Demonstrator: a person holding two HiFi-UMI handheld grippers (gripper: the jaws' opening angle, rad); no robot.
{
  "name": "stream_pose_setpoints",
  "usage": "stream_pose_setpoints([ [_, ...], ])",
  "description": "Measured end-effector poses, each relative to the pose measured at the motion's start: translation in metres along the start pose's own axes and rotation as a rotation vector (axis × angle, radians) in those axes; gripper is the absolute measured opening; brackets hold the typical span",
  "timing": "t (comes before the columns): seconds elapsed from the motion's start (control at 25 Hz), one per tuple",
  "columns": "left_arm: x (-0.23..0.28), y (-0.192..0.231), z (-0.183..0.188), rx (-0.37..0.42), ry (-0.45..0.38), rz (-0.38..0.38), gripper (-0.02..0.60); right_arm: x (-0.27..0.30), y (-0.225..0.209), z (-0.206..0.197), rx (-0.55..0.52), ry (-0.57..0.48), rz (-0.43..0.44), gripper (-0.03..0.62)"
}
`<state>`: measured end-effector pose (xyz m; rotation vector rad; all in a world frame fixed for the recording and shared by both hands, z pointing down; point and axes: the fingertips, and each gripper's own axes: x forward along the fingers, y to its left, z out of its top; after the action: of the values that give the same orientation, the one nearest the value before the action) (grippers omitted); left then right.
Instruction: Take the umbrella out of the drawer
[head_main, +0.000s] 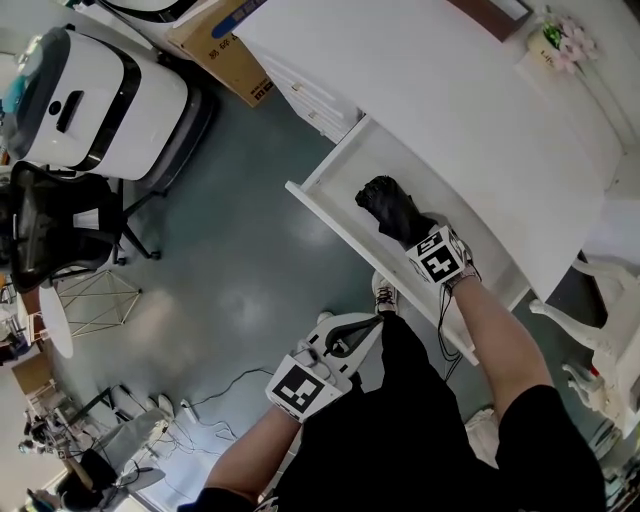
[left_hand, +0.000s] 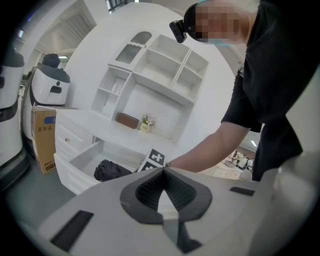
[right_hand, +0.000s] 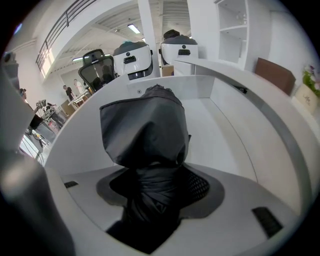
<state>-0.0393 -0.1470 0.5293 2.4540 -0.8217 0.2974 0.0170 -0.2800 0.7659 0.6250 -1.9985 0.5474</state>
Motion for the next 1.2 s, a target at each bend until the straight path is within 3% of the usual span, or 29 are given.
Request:
stream_pose_setpoints([
  [0.24, -0.021, -0.001, 0.002, 0.017, -0.008, -0.013, 0.003, -0.038, 0.01, 0.016, 0.04, -0.106, -0.048, 0.245],
  [0.56, -0.051, -0.007, 0.015, 0.084, -0.015, -0.045, 0.003, -0.119, 0.033, 0.05, 0.192, -0.306, -0.128, 0.245],
  [0.92, -0.094, -0.029, 0.043, 0.09, -0.092, -0.075, 0.003, -0.229, 0.086, 0.077, 0.331, -0.559, -0.192, 0.245],
  [1.2, -0.13, -0.049, 0.06, 0.141, -0.132, -0.106, 0.003, -0.292, 0.143, 0.09, 0.347, -0.717, -0.232, 0.245],
])
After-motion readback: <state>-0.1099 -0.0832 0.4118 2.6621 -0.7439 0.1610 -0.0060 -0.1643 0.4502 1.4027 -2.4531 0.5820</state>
